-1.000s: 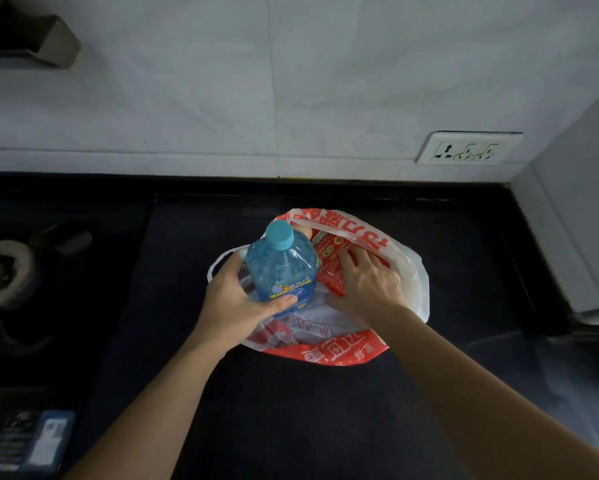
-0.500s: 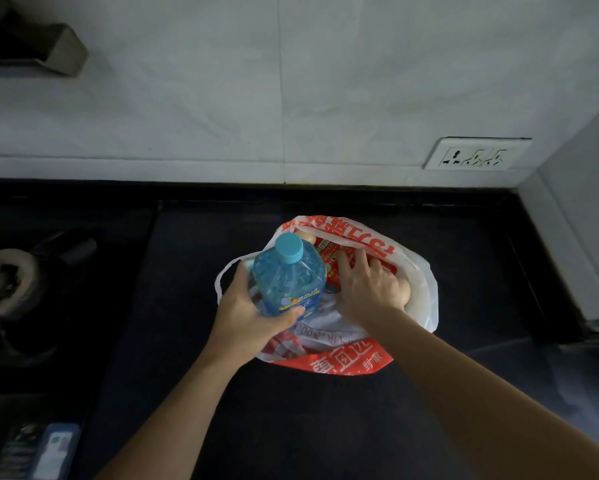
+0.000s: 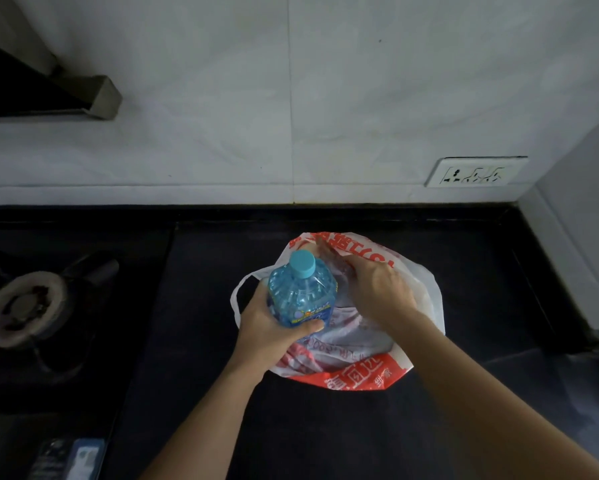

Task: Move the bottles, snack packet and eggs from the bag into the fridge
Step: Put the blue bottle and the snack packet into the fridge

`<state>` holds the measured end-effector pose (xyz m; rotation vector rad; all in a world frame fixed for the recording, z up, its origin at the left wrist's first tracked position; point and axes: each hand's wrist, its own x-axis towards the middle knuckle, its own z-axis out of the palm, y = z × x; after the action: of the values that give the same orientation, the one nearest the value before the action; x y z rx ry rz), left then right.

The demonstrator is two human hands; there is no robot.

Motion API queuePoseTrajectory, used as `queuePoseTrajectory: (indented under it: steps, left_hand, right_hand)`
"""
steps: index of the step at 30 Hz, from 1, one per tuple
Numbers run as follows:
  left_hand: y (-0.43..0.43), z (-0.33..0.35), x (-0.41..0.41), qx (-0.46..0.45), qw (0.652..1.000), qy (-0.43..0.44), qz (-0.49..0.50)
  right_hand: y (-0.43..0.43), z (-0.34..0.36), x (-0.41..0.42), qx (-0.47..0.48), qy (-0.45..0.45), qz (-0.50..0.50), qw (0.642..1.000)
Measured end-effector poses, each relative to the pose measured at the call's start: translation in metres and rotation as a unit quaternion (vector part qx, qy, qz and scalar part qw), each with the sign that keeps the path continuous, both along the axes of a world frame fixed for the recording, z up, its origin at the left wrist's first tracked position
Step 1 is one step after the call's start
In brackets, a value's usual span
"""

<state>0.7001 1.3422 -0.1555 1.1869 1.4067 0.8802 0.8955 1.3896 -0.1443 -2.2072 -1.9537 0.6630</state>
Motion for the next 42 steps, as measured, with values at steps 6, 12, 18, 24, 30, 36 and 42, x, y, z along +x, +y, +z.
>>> queuePoseTrajectory:
  steps: [6, 12, 18, 24, 30, 36, 42]
  left_hand:
    - [-0.013, 0.012, 0.005, -0.012, 0.999, -0.050, 0.008]
    - [-0.030, 0.039, 0.016, -0.012, 0.990, -0.143, -0.014]
    - [-0.052, 0.069, 0.025, -0.021, 0.969, -0.246, 0.008]
    - [-0.091, 0.100, 0.028, 0.004, 0.968, -0.250, 0.035]
    - [-0.123, 0.137, 0.020, 0.063, 0.973, -0.219, 0.016]
    - [-0.146, 0.152, 0.010, 0.087, 0.971, -0.216, 0.057]
    - [-0.169, 0.167, -0.015, 0.112, 0.962, -0.211, 0.132]
  right_hand:
    - [-0.020, 0.020, 0.030, -0.057, 0.226, -0.151, 0.961]
    - [-0.066, 0.033, 0.057, -0.073, 0.468, -0.291, 0.831]
    - [-0.115, 0.064, 0.077, -0.001, 0.541, -0.302, 0.785]
    - [-0.163, 0.103, 0.084, 0.030, 0.568, -0.294, 0.768]
    - [-0.204, 0.137, 0.071, 0.061, 0.596, -0.273, 0.753]
    - [-0.220, 0.146, 0.042, 0.043, 0.619, -0.252, 0.742]
    - [-0.212, 0.154, 0.025, 0.025, 0.609, -0.205, 0.766]
